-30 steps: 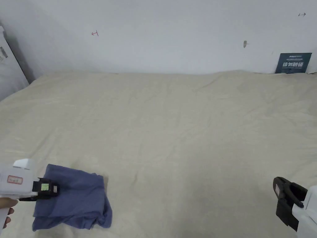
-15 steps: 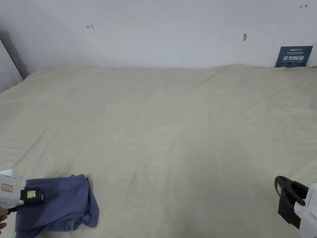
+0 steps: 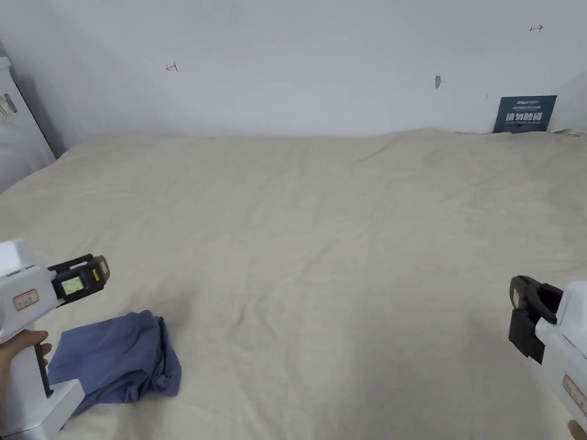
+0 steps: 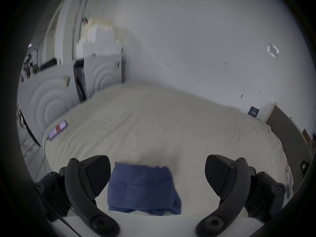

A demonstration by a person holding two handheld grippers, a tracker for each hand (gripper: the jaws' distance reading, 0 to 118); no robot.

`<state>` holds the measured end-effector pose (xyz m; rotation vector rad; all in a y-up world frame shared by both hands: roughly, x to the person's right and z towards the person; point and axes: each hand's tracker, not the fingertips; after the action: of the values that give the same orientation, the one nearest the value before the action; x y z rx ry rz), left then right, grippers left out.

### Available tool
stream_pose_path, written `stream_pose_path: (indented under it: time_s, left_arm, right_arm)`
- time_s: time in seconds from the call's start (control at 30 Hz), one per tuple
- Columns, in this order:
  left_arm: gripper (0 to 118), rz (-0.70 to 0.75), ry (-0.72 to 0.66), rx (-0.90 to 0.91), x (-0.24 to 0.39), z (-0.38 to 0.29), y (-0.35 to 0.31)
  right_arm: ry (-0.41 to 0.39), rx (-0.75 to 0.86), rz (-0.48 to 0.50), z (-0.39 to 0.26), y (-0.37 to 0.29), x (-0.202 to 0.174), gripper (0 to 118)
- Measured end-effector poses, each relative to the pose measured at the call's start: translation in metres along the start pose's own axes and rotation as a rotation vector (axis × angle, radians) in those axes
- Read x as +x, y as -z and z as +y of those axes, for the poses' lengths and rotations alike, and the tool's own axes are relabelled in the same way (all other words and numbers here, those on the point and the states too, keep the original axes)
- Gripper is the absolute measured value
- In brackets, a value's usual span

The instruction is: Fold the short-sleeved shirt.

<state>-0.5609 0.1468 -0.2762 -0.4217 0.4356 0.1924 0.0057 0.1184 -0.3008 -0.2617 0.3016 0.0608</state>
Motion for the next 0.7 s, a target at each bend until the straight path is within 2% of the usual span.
stream_pose_path:
  time_s: [0.23,0.4,0.67,0.7]
  left_arm:
    - [113,-0.018,0.113,0.249,0.061,-0.002,-0.053]
    - [113,-0.039,0.107,0.372,0.111,-0.02,-0.087]
    - [104,-0.093,0.106,0.502,0.166,-0.058,-0.114]
    - [99,-0.119,0.112,0.521,0.169,-0.061,-0.116]
  right_arm:
    - [-0.042,0.09,-0.046,0.027,-0.029,0.007,0]
    - [-0.043,0.133,-0.059,0.033,-0.043,0.014,0]
    - [-0.032,0.18,-0.078,0.026,-0.059,0.024,0]
    - [-0.032,0.182,-0.082,0.026,-0.061,0.025,0]
